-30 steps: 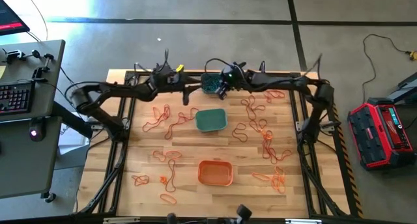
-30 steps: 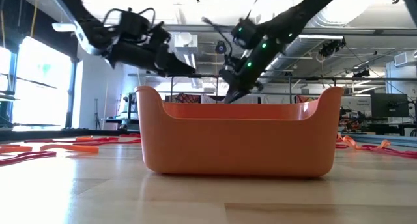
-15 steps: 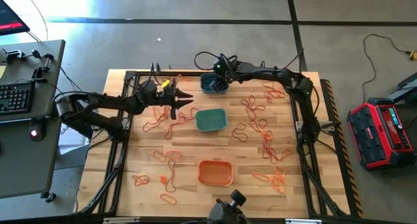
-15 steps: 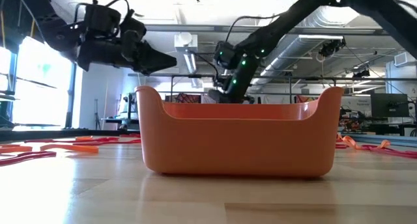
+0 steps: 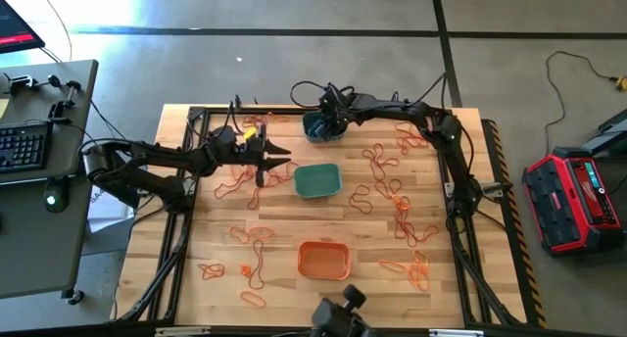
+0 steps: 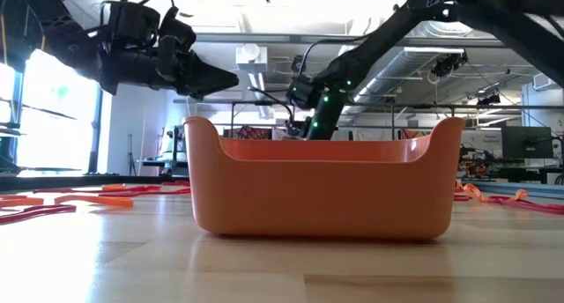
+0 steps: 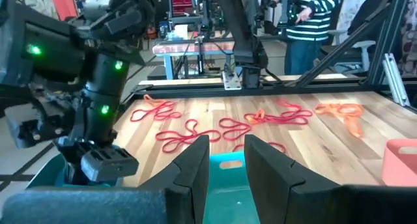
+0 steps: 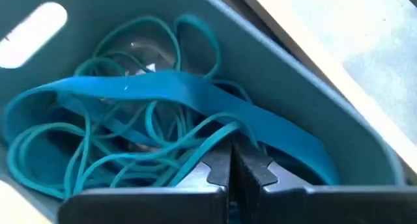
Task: Sort rubber bands into baskets
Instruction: Put the blue rubber band into the blue bin
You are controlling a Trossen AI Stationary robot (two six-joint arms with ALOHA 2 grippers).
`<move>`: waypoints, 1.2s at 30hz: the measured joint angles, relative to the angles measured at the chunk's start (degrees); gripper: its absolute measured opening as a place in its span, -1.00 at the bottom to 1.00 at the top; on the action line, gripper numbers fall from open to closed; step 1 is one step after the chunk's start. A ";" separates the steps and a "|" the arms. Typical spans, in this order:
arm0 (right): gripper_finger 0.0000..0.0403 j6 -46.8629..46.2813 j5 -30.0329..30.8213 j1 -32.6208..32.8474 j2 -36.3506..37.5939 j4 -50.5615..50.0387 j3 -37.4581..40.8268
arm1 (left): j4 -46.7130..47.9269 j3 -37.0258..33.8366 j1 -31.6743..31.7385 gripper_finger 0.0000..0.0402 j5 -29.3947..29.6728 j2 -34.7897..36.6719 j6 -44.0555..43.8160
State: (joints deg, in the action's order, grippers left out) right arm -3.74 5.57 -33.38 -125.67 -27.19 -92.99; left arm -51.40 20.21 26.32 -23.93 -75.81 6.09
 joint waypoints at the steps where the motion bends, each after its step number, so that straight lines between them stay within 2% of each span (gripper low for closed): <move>1: -1.00 0.14 0.03 0.14 0.12 -0.18 -0.41 | 0.00 0.00 -0.25 -0.56 0.41 0.00 0.03; 12: -1.00 -0.58 -0.06 2.81 0.44 -5.63 -8.33 | 0.04 0.00 -0.89 -0.56 2.23 0.00 0.13; 27: -1.00 -3.35 -0.83 0.89 0.42 -6.43 -3.56 | 0.14 0.00 -0.89 -0.56 2.88 -0.02 0.11; 29: -1.00 -3.06 -1.57 0.78 0.42 -6.24 -3.58 | 1.16 0.00 -1.03 -0.56 5.35 -0.02 0.10; 32: -1.00 -1.13 -1.24 0.93 0.39 -7.75 -5.28 | 4.98 0.00 -1.42 -0.56 12.75 -0.02 1.54; 36: -1.00 1.15 0.45 1.58 1.47 -9.95 -7.94 | 13.35 2.76 -1.61 -0.61 18.82 -1.30 3.18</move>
State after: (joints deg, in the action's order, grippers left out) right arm -2.59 6.02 -31.79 -124.19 -37.14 -100.93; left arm -38.05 22.97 24.71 -5.11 -77.11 9.27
